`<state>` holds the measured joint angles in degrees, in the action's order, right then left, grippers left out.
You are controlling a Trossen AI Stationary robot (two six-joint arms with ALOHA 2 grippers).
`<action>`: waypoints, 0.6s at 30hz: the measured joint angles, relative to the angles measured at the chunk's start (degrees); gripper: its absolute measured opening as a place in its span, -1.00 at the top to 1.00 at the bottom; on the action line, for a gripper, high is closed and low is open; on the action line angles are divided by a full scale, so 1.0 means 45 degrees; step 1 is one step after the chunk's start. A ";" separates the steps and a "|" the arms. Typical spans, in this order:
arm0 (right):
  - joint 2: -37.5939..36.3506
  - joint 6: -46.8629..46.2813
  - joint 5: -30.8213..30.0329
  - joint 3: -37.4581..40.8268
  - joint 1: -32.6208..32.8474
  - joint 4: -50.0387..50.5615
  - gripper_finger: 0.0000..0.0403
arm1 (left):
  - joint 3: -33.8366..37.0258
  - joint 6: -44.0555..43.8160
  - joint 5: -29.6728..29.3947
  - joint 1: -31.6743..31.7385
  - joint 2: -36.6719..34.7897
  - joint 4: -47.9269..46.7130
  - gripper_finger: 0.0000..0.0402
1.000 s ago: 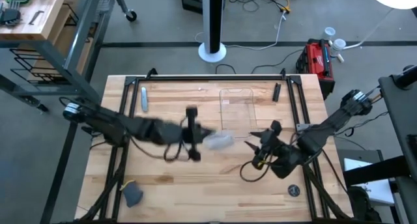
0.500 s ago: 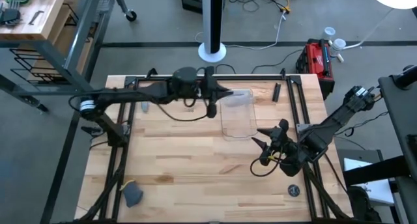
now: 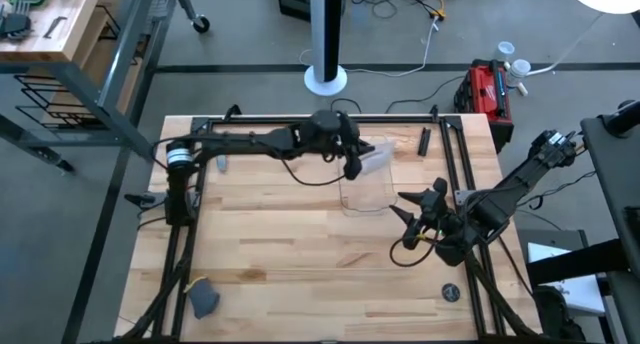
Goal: Roll bandage
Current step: Put the packaged bandage into the transparent bin
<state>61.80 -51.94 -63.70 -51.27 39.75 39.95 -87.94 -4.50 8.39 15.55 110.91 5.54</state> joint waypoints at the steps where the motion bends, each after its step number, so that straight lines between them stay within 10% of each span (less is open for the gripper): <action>1: -0.0025 0.0009 -0.0012 0.0000 0.0000 -0.0008 0.08 | -0.0154 -0.0298 -0.0009 0.0010 0.0149 0.0022 1.00; 18: 0.0044 0.0015 0.0044 -0.0010 0.0000 0.0010 0.08 | -0.0539 0.0004 0.0605 0.0029 -0.0763 -0.1252 0.29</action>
<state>62.00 -51.88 -63.51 -51.31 39.75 40.00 -90.37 -4.48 11.11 15.68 107.47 -0.09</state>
